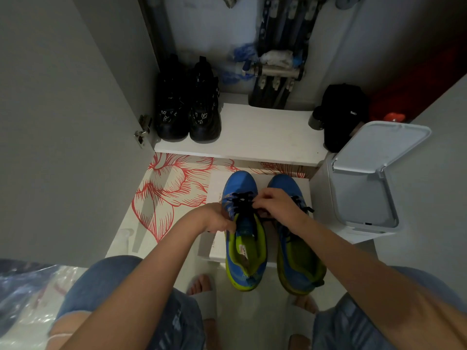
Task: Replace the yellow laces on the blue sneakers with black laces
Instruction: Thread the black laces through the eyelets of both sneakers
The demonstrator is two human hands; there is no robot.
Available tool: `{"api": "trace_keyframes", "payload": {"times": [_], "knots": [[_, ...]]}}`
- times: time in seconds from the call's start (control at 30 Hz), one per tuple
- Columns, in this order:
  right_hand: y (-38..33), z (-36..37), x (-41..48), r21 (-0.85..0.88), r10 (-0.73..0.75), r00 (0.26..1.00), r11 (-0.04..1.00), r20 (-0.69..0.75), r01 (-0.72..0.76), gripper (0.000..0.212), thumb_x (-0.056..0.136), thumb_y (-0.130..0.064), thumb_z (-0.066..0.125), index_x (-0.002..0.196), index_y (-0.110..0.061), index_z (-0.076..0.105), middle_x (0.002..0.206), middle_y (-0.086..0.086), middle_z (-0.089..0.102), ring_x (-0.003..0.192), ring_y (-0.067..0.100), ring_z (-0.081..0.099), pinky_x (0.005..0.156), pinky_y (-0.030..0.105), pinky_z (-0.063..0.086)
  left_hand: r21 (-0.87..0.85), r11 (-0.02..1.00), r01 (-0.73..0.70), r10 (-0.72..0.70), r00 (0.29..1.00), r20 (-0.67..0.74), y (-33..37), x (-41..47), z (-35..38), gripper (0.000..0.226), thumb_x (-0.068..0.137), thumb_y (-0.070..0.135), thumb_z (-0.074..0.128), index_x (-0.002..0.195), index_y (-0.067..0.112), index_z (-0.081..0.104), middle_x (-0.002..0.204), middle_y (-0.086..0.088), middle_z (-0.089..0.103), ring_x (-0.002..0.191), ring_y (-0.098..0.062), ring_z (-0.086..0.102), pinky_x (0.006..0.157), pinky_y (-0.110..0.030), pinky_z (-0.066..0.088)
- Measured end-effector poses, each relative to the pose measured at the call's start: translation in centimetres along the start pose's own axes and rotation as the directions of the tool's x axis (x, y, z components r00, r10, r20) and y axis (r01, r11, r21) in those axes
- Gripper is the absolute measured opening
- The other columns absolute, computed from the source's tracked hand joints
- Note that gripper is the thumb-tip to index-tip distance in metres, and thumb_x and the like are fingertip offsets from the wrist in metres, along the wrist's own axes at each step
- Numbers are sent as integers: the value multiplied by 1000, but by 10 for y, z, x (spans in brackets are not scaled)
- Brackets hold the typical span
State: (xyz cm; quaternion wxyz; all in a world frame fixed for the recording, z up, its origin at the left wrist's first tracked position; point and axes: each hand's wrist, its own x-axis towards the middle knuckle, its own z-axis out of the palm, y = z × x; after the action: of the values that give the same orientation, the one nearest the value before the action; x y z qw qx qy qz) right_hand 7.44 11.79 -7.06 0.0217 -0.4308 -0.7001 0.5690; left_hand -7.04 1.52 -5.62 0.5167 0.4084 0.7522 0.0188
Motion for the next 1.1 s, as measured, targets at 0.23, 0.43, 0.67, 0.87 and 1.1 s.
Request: {"api": "trace_keyframes", "payload": {"times": [0.23,0.43,0.67,0.87,1.1], "knots": [[-2,-2,-7,-406,-291,918,830,271,383,28,77,-21,75,102,-23,62,117,-5,41,105,10,49,90,24,45,-65,998,-2,-1,998,-57,1,0,-2,37,77,34,74,102,8,69,92,-5,60,86,-18,53,67,-24,41],[-1,-3,-5,-309,-305,926,879,223,364,16,79,-21,73,92,-13,69,112,2,53,102,14,53,88,24,43,-196,979,-58,32,991,-133,2,-2,-7,33,85,28,66,111,8,65,105,-9,57,93,-18,49,77,-27,39],[-1,-6,-5,-48,-129,986,990,108,135,14,90,-18,60,94,-7,68,89,10,63,78,14,57,72,19,46,-220,971,-98,33,960,-278,2,6,-1,25,92,16,56,115,9,63,121,-9,57,100,-17,50,72,-22,39],[0,-5,-6,28,-21,997,999,81,19,19,91,-20,58,98,-5,67,100,18,63,90,19,59,73,21,49,-196,974,-117,43,936,-349,4,12,5,23,93,10,52,114,8,63,122,-11,58,112,-23,55,80,-23,39],[-1,-20,-7,63,-28,992,998,124,20,23,88,-11,63,111,-10,62,97,-1,62,84,15,65,60,21,57,-277,935,-220,95,911,-401,5,15,15,20,91,6,57,107,8,67,111,-9,59,91,-16,56,62,-8,45]]}}
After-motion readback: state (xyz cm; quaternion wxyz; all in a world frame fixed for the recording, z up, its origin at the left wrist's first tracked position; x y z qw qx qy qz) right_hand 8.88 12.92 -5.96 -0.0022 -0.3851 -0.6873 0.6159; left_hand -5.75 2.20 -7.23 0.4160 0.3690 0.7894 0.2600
